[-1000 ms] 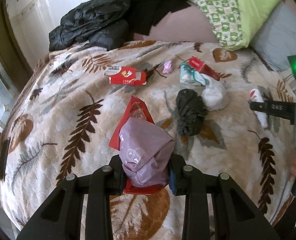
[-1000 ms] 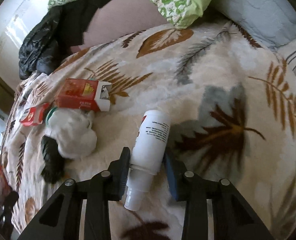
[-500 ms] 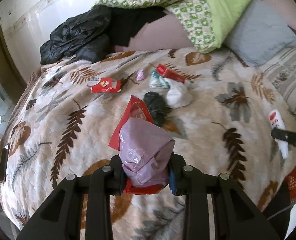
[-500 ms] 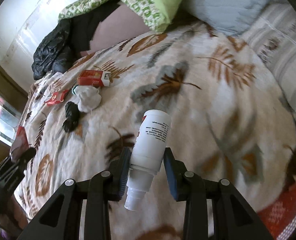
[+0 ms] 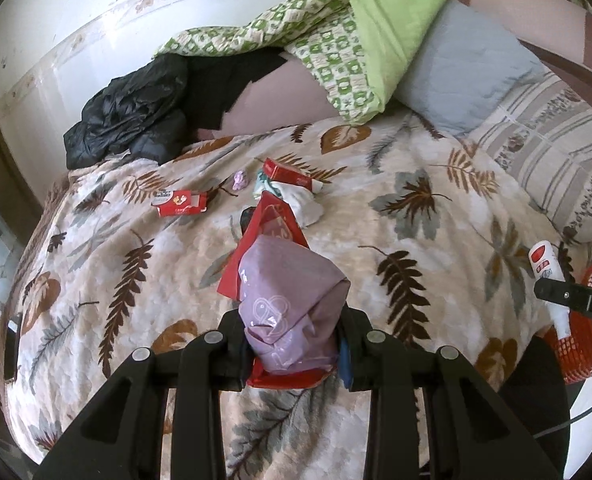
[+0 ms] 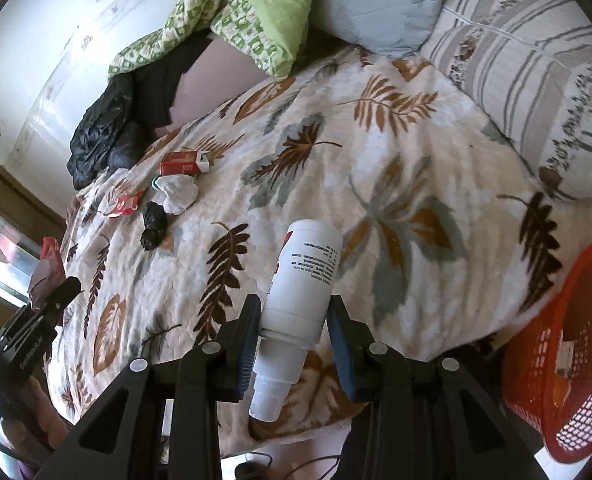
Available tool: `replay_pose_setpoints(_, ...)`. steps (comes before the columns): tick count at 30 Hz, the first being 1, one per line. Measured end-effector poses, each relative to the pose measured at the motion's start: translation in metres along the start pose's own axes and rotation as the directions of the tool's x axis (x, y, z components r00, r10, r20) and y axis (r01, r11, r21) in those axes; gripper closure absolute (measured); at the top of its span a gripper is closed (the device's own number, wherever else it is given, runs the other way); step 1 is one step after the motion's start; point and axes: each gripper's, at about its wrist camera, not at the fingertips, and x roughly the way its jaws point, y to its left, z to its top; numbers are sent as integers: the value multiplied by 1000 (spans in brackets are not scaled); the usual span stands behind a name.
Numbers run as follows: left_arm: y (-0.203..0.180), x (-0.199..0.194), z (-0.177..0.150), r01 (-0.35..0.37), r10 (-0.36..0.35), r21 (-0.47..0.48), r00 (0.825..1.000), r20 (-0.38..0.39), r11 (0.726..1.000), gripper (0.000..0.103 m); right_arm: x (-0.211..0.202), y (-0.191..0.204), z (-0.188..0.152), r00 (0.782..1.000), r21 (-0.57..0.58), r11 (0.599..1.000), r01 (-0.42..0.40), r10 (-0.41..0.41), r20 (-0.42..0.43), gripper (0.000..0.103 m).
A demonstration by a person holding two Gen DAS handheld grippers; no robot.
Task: Collect trash
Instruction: 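Carry the pink bag and spray bottle toward the red basket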
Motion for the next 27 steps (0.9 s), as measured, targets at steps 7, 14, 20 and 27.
replay_pose_setpoints(7,-6,-9,-3,15,-15,8,1000,11,1000,72,-11,-3,-5,1000,11,1000,-1,1,18,67)
replay_pose_setpoints(14,-29,-14,-2,59,-60,59,998,13,997,72,-22,-6,-11,999,11,1000,11,-12,40,67)
replay_pose_setpoints(20,-66,-28,3,125,-132,146,990,42,981,72,-51,-33,-15,994,54,997,47,-53,100,67)
replay_pose_setpoints(27,-128,-39,11,230,-250,276,967,40,933,72,-82,-86,-27,978,150,979,134,-155,137,67)
